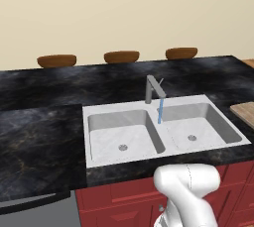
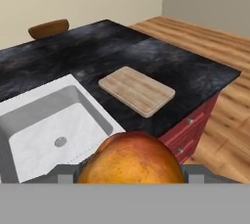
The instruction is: Pick the mango from the sink and place it on the cutting board to airdry. Then turn off the sink faucet.
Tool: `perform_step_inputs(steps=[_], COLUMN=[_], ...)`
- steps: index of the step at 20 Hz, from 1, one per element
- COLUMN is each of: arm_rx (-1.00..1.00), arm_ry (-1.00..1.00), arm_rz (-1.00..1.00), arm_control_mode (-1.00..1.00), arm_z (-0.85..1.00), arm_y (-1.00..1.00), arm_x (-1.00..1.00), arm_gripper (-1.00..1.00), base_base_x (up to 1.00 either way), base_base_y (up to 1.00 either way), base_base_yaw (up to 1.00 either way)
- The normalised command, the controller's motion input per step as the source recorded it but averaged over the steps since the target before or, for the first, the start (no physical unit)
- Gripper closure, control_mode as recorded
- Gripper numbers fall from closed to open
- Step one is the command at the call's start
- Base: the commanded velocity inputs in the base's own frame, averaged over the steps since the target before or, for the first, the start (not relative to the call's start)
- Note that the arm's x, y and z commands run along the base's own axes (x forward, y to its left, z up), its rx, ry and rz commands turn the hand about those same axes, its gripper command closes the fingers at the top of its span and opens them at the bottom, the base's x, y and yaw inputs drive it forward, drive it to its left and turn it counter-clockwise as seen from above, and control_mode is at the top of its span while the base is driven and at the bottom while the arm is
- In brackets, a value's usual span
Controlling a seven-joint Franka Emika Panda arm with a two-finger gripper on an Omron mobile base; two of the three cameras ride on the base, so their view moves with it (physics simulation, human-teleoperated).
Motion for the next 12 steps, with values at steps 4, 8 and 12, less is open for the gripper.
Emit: perform_step_inputs(steps=[4,8,12], arm_rx=[0.02,0.02,0.03], arm_ry=[0.03,0.01,0.00], arm_rz=[-0.05,-0.01,0.00], arm_control_mode=[-1.00,-1.00,-1.00], arm_z=[-0.02,-0.14,-0.29], arm_y=[-0.43,-0.34,-0.32], arm_x=[0.19,0.21,0.21], arm_gripper=[1.00,1.00,1.00], base_base_x=[0.00,0.00,0.00], base_base_y=[0.00,0.00,0.00], base_base_yaw=[0.00,0.00,0.00])
